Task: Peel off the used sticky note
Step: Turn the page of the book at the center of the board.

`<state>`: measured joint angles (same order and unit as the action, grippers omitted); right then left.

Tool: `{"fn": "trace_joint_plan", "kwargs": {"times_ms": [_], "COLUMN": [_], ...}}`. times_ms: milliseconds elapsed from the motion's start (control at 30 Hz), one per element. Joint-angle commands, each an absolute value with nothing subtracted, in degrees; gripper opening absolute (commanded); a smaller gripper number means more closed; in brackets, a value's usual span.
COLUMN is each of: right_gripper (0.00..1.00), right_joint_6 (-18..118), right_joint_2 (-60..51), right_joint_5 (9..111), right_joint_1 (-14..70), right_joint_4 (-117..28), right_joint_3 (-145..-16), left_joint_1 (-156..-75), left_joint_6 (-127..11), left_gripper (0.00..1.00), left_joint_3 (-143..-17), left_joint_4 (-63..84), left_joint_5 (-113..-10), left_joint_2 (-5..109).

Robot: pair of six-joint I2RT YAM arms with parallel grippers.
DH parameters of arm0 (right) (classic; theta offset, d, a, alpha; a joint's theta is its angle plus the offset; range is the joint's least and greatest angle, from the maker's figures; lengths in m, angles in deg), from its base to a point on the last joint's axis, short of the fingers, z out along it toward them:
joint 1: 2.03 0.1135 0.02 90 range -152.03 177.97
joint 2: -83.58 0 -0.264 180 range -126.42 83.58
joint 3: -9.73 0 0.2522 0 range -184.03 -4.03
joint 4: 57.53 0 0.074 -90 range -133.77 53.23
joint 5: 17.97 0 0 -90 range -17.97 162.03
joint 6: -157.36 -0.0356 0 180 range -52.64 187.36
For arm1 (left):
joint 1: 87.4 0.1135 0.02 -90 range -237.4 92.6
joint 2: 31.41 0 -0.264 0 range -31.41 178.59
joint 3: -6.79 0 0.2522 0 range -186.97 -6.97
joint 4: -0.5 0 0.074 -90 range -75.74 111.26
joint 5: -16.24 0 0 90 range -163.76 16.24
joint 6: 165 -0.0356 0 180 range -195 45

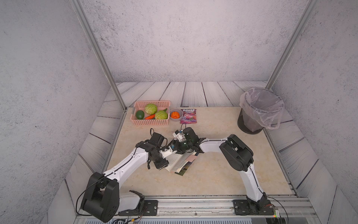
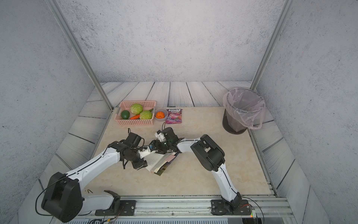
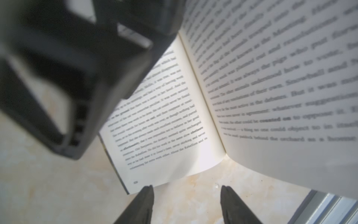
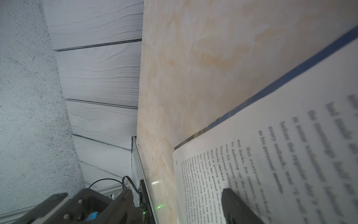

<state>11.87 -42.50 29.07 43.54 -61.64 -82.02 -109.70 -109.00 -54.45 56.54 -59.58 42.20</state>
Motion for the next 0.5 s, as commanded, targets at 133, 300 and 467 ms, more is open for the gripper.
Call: {"fn": "trace_joint_plan", "kwargs": {"times_ms": [133,300,467], "right_gripper": [0.77,0.77,0.77], "right_joint_6": [12.77,12.86,13.45], "right_joint_2": [-39.77,-38.41,-37.26], "right_joint_5": [29.14,29.0,28.9], "right_joint_1": [43.32,43.33,43.33], "right_joint_4": [-60.73,-61.75,-61.93], "right_joint_3": [-79.05,-77.29,-76.41], "left_joint_1": [-102.18,-98.76,-96.7], "left_joint_6": [-104.58,-101.42,-100.03], "left_gripper": [0.62,0.62,0.62], "left_joint_3": [-55.98,-57.95,-59.92], "left_joint_4": [56.86,55.52,55.46], "left_joint_5": [-53.97,-53.8,-54.07], "left_joint_2": [42.51,44.35,46.86]}}
